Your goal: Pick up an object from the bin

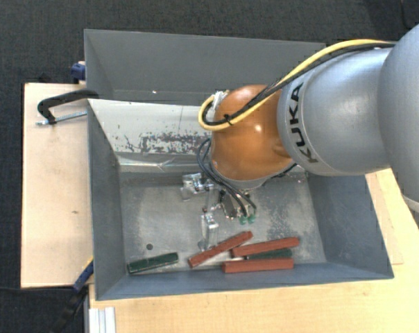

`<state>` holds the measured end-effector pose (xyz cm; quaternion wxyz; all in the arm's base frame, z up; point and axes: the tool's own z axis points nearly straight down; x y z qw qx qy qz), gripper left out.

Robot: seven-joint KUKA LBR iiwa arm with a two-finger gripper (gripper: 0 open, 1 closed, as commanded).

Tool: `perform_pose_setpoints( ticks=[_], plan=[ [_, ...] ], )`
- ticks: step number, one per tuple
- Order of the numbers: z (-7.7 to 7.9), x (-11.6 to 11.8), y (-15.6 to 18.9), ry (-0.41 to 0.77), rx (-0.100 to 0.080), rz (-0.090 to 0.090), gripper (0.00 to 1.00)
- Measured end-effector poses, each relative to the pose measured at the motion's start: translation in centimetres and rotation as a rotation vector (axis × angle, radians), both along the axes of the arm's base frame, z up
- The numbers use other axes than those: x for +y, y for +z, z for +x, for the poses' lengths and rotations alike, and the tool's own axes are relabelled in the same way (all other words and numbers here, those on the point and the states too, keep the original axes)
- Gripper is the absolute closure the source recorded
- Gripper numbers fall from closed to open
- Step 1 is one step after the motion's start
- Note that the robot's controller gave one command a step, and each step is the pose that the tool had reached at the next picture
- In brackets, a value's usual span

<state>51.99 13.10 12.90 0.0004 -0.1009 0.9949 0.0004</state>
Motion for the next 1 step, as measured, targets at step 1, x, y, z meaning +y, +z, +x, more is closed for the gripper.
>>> perform_pose_setpoints(
  ticks=[1],
  plan=[
    [-1.65, -1.90, -0.07, 0.090, 0.002, -0.003, 0.00]
  ],
)
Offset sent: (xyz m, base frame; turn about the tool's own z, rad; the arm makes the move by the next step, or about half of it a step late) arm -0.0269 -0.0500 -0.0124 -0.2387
